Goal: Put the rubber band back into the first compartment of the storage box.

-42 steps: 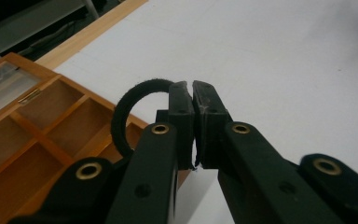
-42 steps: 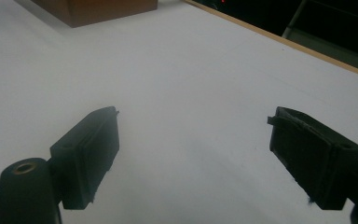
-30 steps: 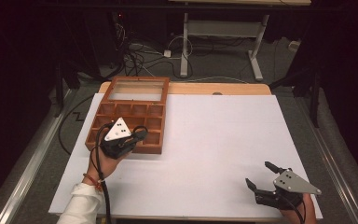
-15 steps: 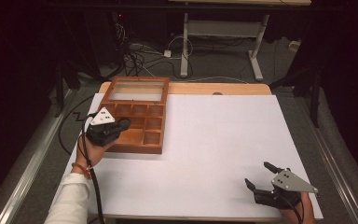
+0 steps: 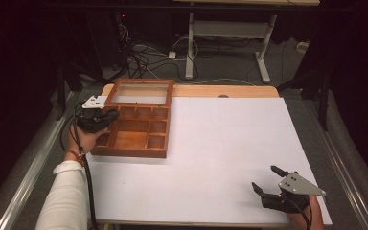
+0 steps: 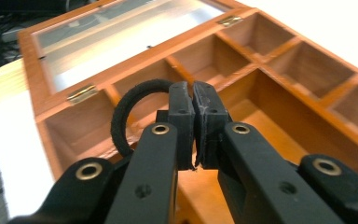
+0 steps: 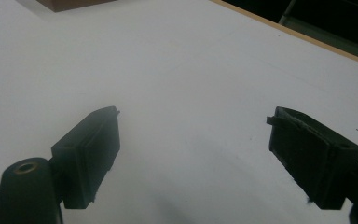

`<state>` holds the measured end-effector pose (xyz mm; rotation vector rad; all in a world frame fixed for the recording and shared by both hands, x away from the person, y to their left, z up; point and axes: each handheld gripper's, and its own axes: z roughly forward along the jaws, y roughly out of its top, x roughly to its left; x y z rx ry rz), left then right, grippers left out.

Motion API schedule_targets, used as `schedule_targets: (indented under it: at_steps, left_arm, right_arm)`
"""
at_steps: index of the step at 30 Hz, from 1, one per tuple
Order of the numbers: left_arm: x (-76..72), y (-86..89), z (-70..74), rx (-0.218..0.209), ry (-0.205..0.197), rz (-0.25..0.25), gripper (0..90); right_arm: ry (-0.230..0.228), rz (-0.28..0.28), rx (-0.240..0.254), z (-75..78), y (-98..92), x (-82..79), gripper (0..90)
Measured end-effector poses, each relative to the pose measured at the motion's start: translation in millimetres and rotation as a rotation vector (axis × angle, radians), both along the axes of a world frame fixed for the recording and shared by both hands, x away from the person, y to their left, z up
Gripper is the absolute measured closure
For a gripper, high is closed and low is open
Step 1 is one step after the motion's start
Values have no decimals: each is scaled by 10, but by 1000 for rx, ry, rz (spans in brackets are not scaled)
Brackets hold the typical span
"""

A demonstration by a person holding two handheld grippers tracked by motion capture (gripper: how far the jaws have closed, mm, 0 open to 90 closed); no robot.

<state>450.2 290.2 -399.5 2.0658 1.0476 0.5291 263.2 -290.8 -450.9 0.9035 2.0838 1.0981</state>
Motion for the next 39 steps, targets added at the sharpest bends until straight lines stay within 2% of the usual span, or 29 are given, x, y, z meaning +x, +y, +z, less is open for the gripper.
schedule_targets:
  at_steps: [2, 3, 8, 9, 12, 14, 16, 17, 18, 21, 23, 29, 33, 35, 39]
  left_arm:
    - [49, 23, -5, 10, 9, 11, 847]
    - [97, 51, 3, -1, 13, 19, 847]
    - [215, 91, 25, 0, 28, 30, 847]
    - [284, 97, 20, 13, 41, 43, 847]
    - [349, 90, 9, 23, 54, 42, 846]
    - [440, 86, -28, 14, 72, 47, 847]
    - [472, 90, -45, 22, 80, 54, 846]
    - [531, 96, -79, 35, 101, 70, 846]
    - [556, 104, -93, 43, 106, 77, 846]
    - [635, 149, -142, 45, 136, 96, 846]
    - [663, 176, -160, 30, 144, 112, 846]
    - [693, 186, -192, 45, 158, 124, 845]
    - [709, 171, -237, 29, 170, 134, 845]
    - [726, 144, -261, 40, 179, 131, 845]
    - [770, 123, -300, 56, 185, 156, 844]
  right_arm:
    - [3, 3, -4, -6, 1, 6, 173]
    - [8, 7, -8, -15, 11, 13, 173]
    - [9, 12, -12, -16, 32, 9, 172]
    - [11, 14, -15, -14, 36, 7, 173]
    - [11, 14, -19, -10, 38, 8, 173]
    - [11, 13, -21, -7, 44, 8, 173]
    - [16, 16, -23, -12, 47, 9, 173]
    - [16, 17, -26, -15, 49, 10, 173]
    - [17, 19, -27, -17, 54, 9, 173]
    - [15, 27, -36, -20, 64, -1, 174]
    - [17, 32, -38, -21, 65, -1, 174]
    - [15, 38, -40, -21, 79, -5, 177]
    - [14, 42, -40, -18, 85, -18, 180]
    - [18, 47, -42, -23, 88, -12, 180]
    - [21, 52, -46, -29, 95, -16, 180]
